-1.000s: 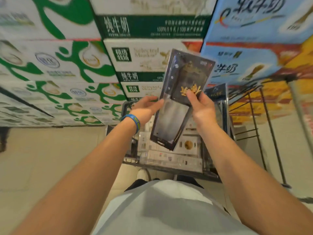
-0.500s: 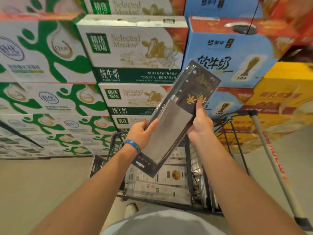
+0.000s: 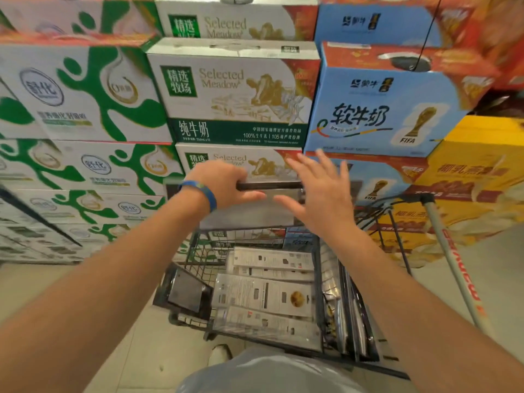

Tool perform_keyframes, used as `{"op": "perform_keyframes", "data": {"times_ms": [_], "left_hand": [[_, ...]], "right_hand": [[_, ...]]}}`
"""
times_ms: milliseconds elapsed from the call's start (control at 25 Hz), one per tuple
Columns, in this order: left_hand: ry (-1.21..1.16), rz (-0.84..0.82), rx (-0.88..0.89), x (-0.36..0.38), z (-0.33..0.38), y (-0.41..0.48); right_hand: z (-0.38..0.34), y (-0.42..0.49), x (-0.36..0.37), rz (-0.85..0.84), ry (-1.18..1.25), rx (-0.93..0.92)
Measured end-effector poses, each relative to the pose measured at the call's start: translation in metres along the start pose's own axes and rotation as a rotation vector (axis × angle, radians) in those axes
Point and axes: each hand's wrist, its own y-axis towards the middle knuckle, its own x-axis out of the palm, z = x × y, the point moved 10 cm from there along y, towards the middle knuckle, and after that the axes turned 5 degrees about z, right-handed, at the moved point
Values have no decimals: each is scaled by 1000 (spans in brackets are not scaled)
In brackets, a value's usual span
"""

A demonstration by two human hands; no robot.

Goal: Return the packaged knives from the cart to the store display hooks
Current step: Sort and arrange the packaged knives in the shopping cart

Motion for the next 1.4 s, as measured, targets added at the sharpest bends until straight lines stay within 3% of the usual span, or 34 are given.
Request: {"op": "perform_keyframes", "data": {"times_ms": [80, 160, 280, 360, 480, 600, 680, 760, 880, 1000, 1160, 1400], "left_hand": [[169, -37, 139, -14, 15, 10], [218, -22, 206, -30, 21, 15], [78, 312, 159, -89, -9, 6], [-132, 506, -76, -116, -63, -10], [-610, 239, -404, -72, -111, -33], [-744, 164, -413, -55, -125, -59], [-701, 52, -373, -46, -130, -70], [-619, 41, -330, -39, -129, -74], [-328, -25, -279, -13, -109, -82], [-193, -208, -281, 40, -92, -102], [-213, -401, -370, 105, -82, -141], [-331, -623, -528, 175, -74, -201]], "right_hand": [[-18, 0, 34, -195, 101, -29], [-19, -10, 58, -283, 413, 116], [-12, -25, 82, -246, 609, 242], [-12, -28, 87, -216, 670, 257], [-26, -22, 93, -225, 769, 258], [-40, -21, 110, -270, 799, 267], [-48, -29, 129, -326, 795, 281], [-57, -41, 157, -407, 712, 300], [-75, -75, 209, -654, 512, 399], [-111, -121, 246, -851, 645, 511], [-137, -172, 285, -941, 672, 663], [-158, -225, 322, -1100, 656, 636]]}}
